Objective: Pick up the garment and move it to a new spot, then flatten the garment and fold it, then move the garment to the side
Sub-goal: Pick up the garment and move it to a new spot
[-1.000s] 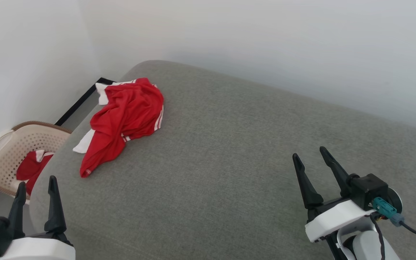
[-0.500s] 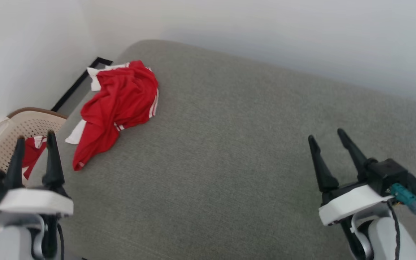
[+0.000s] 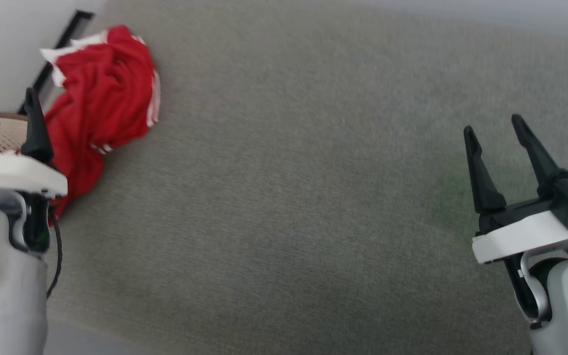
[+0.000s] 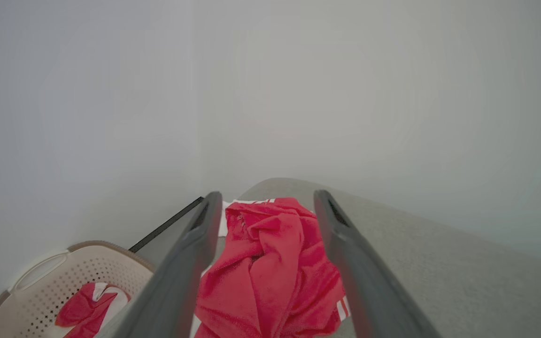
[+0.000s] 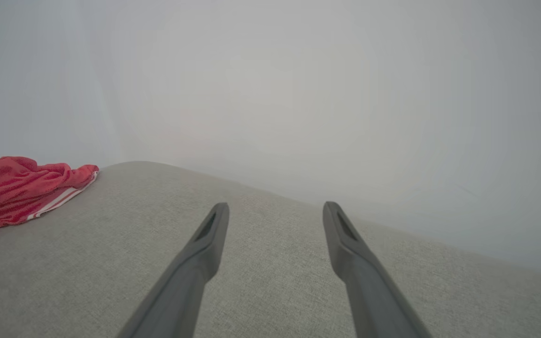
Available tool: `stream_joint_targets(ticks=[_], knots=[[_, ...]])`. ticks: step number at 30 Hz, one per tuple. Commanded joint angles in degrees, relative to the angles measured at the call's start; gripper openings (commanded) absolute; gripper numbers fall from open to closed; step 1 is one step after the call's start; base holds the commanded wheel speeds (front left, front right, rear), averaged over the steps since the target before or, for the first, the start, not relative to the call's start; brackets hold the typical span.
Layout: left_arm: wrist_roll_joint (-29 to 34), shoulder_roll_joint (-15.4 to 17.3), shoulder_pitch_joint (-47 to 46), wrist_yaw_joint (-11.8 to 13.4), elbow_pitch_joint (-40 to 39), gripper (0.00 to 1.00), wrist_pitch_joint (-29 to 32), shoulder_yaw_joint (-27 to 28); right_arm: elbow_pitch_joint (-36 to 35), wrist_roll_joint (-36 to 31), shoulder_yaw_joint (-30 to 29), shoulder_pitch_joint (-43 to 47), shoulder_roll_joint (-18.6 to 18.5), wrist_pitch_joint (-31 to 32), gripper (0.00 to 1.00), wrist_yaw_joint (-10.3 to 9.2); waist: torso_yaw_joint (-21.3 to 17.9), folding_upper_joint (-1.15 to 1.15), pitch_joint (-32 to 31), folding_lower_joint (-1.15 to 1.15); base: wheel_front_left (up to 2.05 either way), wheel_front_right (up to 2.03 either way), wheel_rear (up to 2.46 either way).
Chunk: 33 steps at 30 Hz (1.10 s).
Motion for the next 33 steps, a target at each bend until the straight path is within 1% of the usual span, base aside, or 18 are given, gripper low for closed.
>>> stream_joint_targets(ticks=[1,6,8,10,13,16,18,20,22,23,25,26,27,32,33], knots=[[-0.37,0.41,-2.23,-0.27,1.8,1.0,-0.34,-0.53,-1.14,-0.44,0.15,-0.8,-0.18,0.63,1.0,-0.02,-2.35,0.0,4.57,0.0,0.0,0.0,0.0],[-3.46,2.4,-10.26,-0.28,11.8,1.0,2.47,-3.15,-4.25,-1.28,0.11,-2.22,-1.15,2.47,1.0,-0.02,-3.77,0.0,9.31,0.0,0.0,0.0,0.0],[-4.63,2.68,-12.84,-0.28,15.62,1.0,4.84,-4.23,-5.25,-1.58,0.12,-2.48,-1.47,3.22,1.0,-0.02,-4.11,0.0,10.74,0.0,0.0,0.0,0.0],[-6.14,3.06,-15.38,-0.29,19.29,1.0,7.78,-4.56,-6.32,-1.77,0.22,-2.86,-1.68,3.91,1.0,-0.02,-4.43,0.0,12.06,0.0,0.0,0.0,0.0],[-7.43,3.07,-18.24,-0.29,25.18,1.0,13.96,-5.02,-7.45,-1.98,0.38,-2.92,-1.82,4.8,1.0,-0.02,-4.78,0.0,13.59,0.0,0.0,0.0,0.0],[-8.52,2.34,-20.32,0.0,30.15,1.0,19.92,-5.3,-8.29,-2.22,0.53,-3.0,-2.01,5.55,1.0,-0.02,-5.0,0.0,14.67,0.0,0.0,0.0,0.0],[-8.7,1.53,-20.55,0.27,32.61,1.0,24.2,-5.99,-8.56,-2.2,0.58,-2.99,-2.11,5.92,1.0,-0.02,-5.08,0.0,15.12,0.0,0.0,0.0,0.0],[-8.73,0.93,-20.58,1.14,34.05,1.0,27.16,-6.41,-8.91,-2.26,0.65,-2.96,-2.19,6.08,1.0,-0.02,-5.16,0.0,15.47,0.0,0.0,0.0,0.0],[-7.96,0.48,-20.57,1.35,34.7,1.0,28.45,-7.29,-9.19,-2.31,0.66,-2.99,-2.26,6.35,1.0,-0.02,-5.24,0.0,15.75,0.0,0.0,0.0,0.0],[-8.06,0.49,-20.72,1.94,34.88,1.0,28.16,-7.21,-9.25,-2.32,0.62,-3.04,-2.29,6.51,1.0,-0.02,-5.26,0.0,15.83,0.0,0.0,0.0,0.0],[-8.4,0.22,-20.87,1.69,35.22,1.0,29.5,-7.28,-9.28,-2.4,0.64,-3.09,-2.26,6.52,1.0,-0.02,-5.39,0.0,15.86,0.0,0.0,0.0,0.0],[-8.57,0.35,-20.87,1.69,35.35,0.31,29.41,-7.26,-9.25,-2.42,0.65,-3.07,-2.24,6.58,1.0,-0.02,-5.43,0.0,15.83,0.0,0.0,0.0,0.0],[-8.55,0.97,-21.14,1.64,35.28,0.0,28.55,-7.21,-9.22,-2.44,0.6,-3.11,-2.22,6.64,1.0,-0.02,-5.48,0.0,15.79,0.0,0.0,0.0,0.0],[-8.42,4.2,-24.08,0.75,34.29,0.0,25.12,-7.26,-8.39,-2.14,0.26,-2.87,-1.96,6.14,1.0,-0.02,-5.56,0.0,14.52,0.0,0.0,0.0,0.0],[-8.42,4.2,-24.08,0.75,34.29,0.0,25.12,-7.26,-8.39,-2.14,0.26,-2.87,-1.96,6.14,1.0,-0.02,-5.56,0.0,14.52,0.0,0.0,0.0,0.0]])
